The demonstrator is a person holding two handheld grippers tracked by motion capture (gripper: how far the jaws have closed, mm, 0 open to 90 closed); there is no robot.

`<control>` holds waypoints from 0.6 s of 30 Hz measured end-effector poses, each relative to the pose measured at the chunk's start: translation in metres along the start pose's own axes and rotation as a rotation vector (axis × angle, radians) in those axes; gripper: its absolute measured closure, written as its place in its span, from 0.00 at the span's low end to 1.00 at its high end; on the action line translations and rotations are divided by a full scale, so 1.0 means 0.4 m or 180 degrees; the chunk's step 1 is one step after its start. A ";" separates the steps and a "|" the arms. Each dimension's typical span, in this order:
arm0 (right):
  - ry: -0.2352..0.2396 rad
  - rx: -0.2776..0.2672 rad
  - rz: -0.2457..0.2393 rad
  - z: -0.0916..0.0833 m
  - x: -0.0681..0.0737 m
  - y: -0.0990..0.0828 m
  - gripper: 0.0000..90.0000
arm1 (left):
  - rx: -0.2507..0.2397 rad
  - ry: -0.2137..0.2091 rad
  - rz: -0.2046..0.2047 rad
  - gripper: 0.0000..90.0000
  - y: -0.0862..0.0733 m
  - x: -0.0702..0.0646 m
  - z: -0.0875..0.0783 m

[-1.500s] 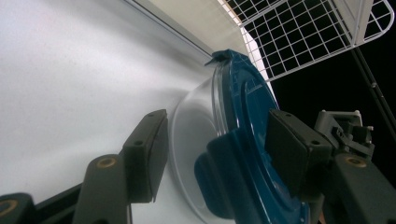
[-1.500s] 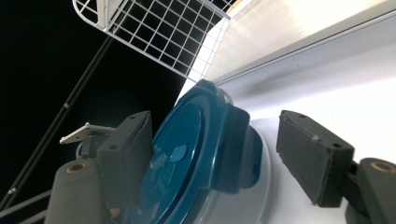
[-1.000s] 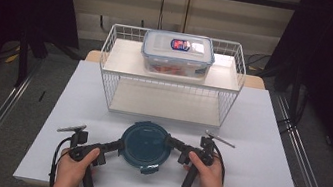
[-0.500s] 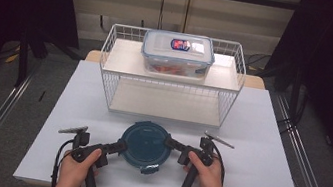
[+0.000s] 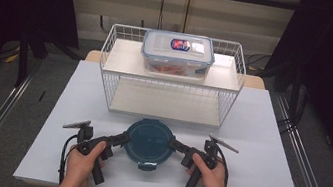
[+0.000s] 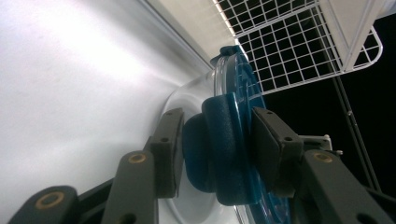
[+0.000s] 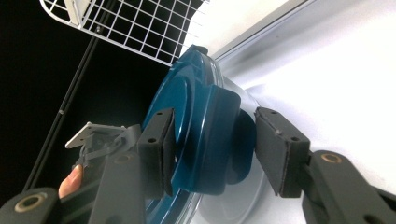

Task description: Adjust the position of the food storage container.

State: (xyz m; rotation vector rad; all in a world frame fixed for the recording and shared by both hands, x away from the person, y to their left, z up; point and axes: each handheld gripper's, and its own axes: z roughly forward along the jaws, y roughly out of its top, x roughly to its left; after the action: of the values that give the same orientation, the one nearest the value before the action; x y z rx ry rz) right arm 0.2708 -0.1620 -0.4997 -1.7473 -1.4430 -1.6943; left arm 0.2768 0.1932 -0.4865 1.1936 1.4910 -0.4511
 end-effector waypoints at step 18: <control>0.0006 -0.0090 0.0235 0.011 -0.001 -0.010 0.56 | -0.0164 -0.0027 -0.0035 0.62 -0.018 0.003 0.001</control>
State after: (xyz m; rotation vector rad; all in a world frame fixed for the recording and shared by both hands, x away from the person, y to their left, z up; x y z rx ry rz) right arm 0.2703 -0.1570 -0.5027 -1.7904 -1.3430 -1.6860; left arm 0.2711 0.1903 -0.4899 1.1422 1.4941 -0.4222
